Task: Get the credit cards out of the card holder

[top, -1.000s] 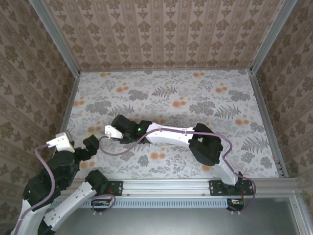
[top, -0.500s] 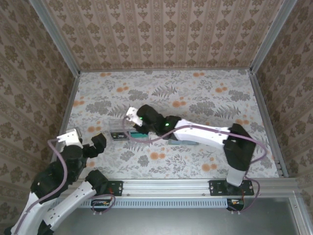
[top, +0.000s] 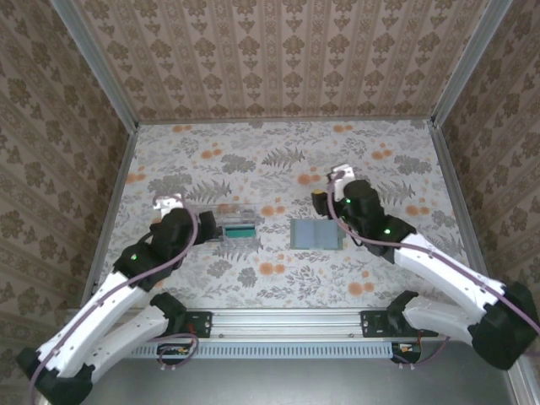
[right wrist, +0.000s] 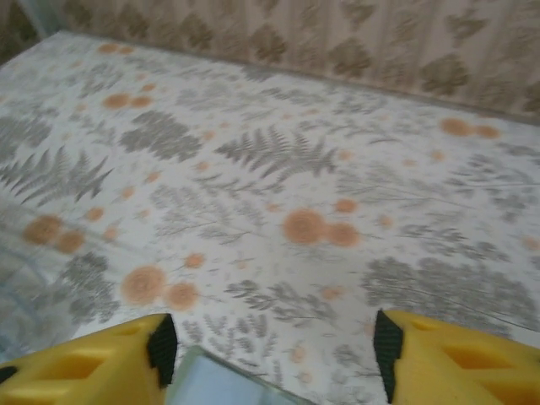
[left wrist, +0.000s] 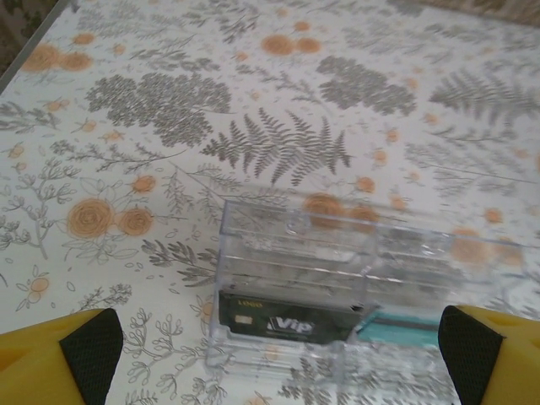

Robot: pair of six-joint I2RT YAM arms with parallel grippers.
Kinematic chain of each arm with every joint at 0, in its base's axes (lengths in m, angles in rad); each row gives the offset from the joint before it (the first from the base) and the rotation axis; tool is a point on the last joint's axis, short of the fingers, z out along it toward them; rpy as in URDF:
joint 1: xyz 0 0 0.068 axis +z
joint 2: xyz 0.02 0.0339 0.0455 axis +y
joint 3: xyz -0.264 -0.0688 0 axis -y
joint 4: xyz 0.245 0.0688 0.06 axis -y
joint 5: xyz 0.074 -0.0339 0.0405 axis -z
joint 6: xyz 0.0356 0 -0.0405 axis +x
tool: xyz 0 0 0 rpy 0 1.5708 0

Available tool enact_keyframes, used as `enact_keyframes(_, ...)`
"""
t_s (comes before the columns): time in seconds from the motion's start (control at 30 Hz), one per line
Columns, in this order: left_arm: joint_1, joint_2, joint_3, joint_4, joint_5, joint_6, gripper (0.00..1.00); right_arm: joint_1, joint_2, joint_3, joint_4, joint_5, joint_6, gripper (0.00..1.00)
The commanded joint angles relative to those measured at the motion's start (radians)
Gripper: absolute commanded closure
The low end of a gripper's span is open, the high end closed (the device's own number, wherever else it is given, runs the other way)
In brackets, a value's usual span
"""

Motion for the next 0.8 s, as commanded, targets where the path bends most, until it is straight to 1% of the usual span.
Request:
enact_keyframes(0.0,0.067,0.093,0.006,0.082,-0.022,0.014,0.00,-0.068,-0.099,-0.063,0.006,0.059,0.060,0.18)
enact_keyframes(0.07,0.105,0.145,0.005,0.103,-0.064,0.028,0.00,-0.098,-0.146,-0.105,0.024,0.120,0.078,0.01)
enact_keyframes(0.1,0.128,0.162,0.001,0.122,-0.069,0.053,0.00,-0.108,-0.165,-0.132,0.052,0.155,0.080,0.00)
enact_keyframes(0.17,0.182,0.176,-0.014,0.163,-0.062,0.093,0.00,-0.123,-0.182,-0.182,0.120,0.183,0.062,0.00)
enact_keyframes(0.27,0.300,0.162,-0.072,0.283,0.017,0.185,0.00,-0.142,-0.163,-0.232,0.210,0.213,-0.004,0.00)
enact_keyframes(0.37,0.385,0.135,-0.147,0.412,0.008,0.261,0.00,-0.168,-0.100,-0.223,0.213,0.250,-0.036,0.00)
enact_keyframes(0.43,0.434,0.140,-0.178,0.499,0.007,0.363,0.00,-0.194,-0.060,-0.203,0.198,0.259,-0.037,0.00)
enact_keyframes(0.47,0.462,0.155,-0.180,0.512,0.019,0.386,0.00,-0.209,-0.046,-0.198,0.200,0.265,-0.037,0.00)
enact_keyframes(0.5,0.499,0.183,-0.166,0.509,0.040,0.372,0.00,-0.227,-0.029,-0.192,0.207,0.269,-0.035,0.00)
enact_keyframes(0.57,0.558,0.249,-0.158,0.552,0.105,0.376,0.00,-0.265,-0.001,-0.184,0.212,0.271,-0.018,0.00)
enact_keyframes(0.6,0.573,0.287,-0.166,0.611,0.118,0.413,0.00,-0.287,0.012,-0.184,0.225,0.273,-0.015,0.00)
enact_keyframes(0.67,0.586,0.353,-0.184,0.711,0.084,0.448,0.00,-0.321,0.030,-0.187,0.245,0.274,0.000,0.00)
enact_keyframes(0.77,0.595,0.459,-0.214,0.880,0.061,0.503,0.00,-0.370,0.052,-0.213,0.314,0.285,-0.004,0.00)
